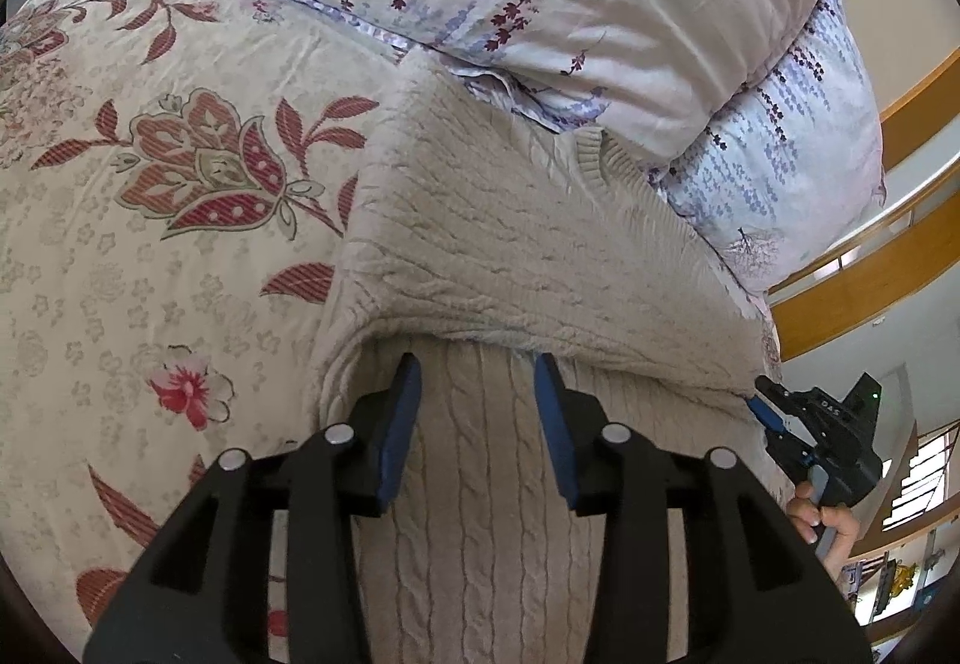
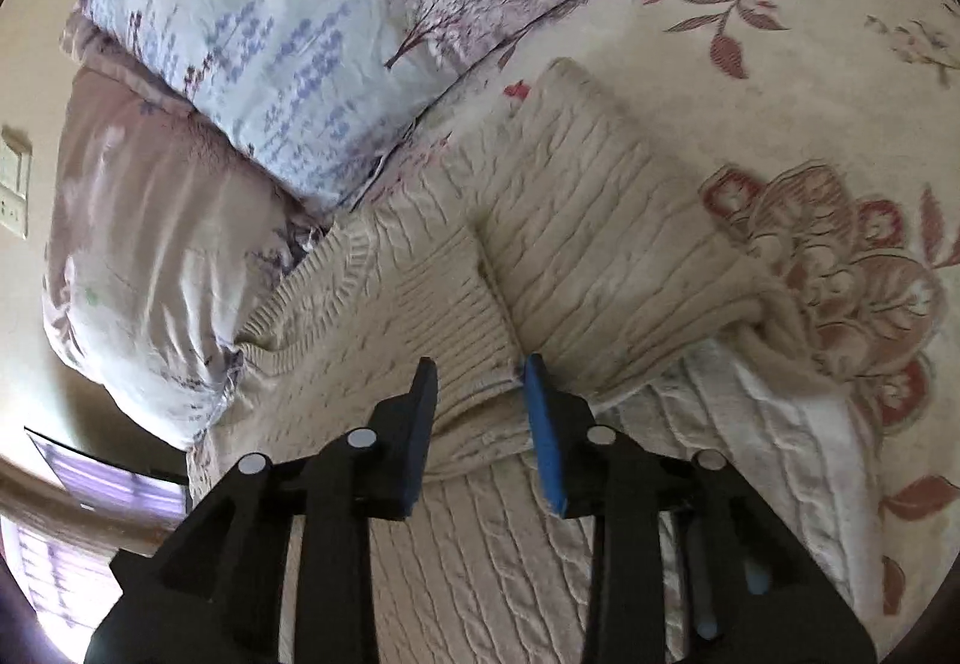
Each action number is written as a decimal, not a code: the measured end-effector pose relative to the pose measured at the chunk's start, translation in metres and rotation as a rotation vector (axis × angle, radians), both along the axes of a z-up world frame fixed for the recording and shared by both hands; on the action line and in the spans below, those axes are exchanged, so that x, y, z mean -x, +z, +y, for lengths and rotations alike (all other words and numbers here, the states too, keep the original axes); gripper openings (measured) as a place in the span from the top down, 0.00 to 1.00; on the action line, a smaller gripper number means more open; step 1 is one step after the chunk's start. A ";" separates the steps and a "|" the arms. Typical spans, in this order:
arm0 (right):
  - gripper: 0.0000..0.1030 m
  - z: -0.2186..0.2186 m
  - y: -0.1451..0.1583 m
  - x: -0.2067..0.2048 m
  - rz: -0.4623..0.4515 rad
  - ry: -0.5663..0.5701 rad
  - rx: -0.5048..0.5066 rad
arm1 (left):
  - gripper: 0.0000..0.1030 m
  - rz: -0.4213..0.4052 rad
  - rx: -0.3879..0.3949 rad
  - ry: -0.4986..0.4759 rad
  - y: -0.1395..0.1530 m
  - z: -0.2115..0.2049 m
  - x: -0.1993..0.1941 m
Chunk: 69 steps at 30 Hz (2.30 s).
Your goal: Fold small clothes
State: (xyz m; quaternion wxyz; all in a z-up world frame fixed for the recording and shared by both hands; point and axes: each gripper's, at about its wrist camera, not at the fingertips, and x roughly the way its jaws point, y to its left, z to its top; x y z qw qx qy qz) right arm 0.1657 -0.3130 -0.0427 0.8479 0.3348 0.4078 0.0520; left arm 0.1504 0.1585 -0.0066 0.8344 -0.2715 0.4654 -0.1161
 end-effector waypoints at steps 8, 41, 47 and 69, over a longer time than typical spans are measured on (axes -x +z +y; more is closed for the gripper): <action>0.92 0.012 0.035 0.014 -0.207 0.005 0.090 | 0.61 -0.001 0.010 -0.002 -0.001 0.002 0.001; 0.58 -0.100 -0.002 0.151 0.012 0.145 0.040 | 0.48 -0.051 0.199 -0.100 -0.007 0.038 0.143; 0.68 -0.100 -0.018 0.173 0.007 0.202 -0.082 | 0.56 -0.056 0.253 -0.148 -0.010 0.027 0.159; 0.91 -0.044 -0.008 0.208 -0.062 0.465 -0.014 | 0.93 -0.003 0.280 -0.376 -0.019 -0.018 0.185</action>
